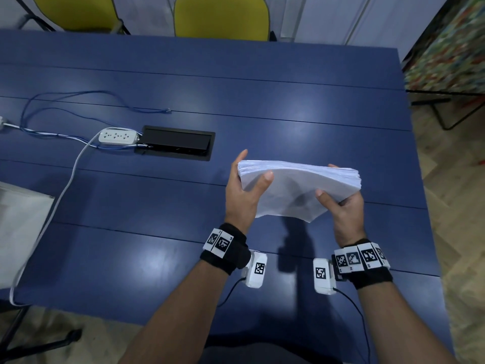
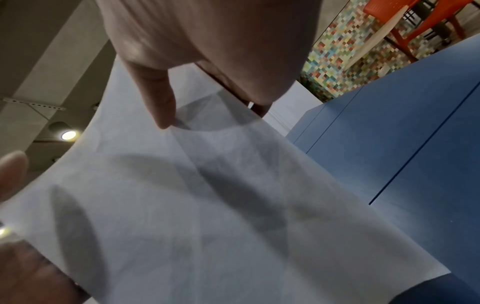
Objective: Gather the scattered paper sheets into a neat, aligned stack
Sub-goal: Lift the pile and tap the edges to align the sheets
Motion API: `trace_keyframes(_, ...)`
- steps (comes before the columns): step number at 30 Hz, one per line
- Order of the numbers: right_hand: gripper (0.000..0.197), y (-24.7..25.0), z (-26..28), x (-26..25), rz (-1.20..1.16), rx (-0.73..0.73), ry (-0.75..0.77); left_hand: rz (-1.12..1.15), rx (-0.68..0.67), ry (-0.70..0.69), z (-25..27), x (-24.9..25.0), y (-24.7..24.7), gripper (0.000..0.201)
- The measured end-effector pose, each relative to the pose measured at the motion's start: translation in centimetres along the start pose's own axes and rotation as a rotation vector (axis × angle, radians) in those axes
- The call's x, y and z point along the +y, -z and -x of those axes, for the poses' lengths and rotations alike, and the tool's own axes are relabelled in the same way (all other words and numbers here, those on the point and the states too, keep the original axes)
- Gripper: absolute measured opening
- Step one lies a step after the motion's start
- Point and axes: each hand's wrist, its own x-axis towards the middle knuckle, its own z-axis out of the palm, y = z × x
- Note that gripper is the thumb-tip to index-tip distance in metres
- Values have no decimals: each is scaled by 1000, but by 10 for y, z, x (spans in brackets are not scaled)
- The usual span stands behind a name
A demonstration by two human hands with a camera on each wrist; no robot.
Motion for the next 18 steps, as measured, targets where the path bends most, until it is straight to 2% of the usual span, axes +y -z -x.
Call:
trace_keyframes(5, 55, 0, 0, 3, -6, -8, 4, -17, -25, -19, -3, -2, 2, 81)
trace_keyframes(10, 58, -1, 2, 5, 1, -12, 12, 82, 163, -16, -1, 4, -13, 60)
trace_keyframes(12, 58, -1, 3, 6, -8, -15, 10, 87, 229, -7, -3, 5, -20, 46)
trace_keyframes(18, 55, -2, 4, 8, -13, -3, 22, 117, 303, 14, -14, 5, -25, 23)
